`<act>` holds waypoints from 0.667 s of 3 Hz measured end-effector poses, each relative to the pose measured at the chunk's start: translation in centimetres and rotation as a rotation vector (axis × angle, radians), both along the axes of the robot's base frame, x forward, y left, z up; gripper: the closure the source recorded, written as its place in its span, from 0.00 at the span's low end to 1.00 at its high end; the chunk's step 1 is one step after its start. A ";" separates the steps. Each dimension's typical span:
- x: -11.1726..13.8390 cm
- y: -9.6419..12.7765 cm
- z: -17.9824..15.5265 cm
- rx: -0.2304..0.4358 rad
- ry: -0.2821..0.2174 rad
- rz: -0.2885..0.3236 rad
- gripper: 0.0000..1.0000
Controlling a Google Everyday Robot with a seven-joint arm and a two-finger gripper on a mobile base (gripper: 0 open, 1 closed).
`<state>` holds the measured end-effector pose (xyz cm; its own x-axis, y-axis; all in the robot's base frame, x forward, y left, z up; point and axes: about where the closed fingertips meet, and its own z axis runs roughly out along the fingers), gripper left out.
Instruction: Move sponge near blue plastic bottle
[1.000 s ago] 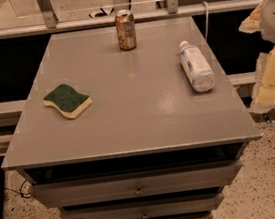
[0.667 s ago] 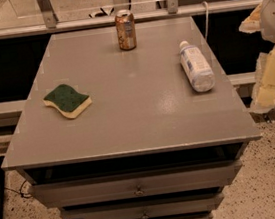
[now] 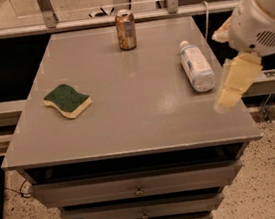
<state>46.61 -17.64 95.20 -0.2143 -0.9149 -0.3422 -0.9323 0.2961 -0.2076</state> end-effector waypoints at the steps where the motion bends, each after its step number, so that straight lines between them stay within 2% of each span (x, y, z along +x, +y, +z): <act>1: 3.6 5.3 -2.3 0.152 0.003 0.042 0.00; 2: 6.9 10.6 -3.8 0.304 0.003 0.081 0.00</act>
Offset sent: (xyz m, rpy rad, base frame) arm 0.1088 0.1656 -0.0515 0.4905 0.0007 0.1217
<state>53.48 -6.99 91.43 -0.1461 -0.7846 -0.6026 -0.9558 0.2690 -0.1185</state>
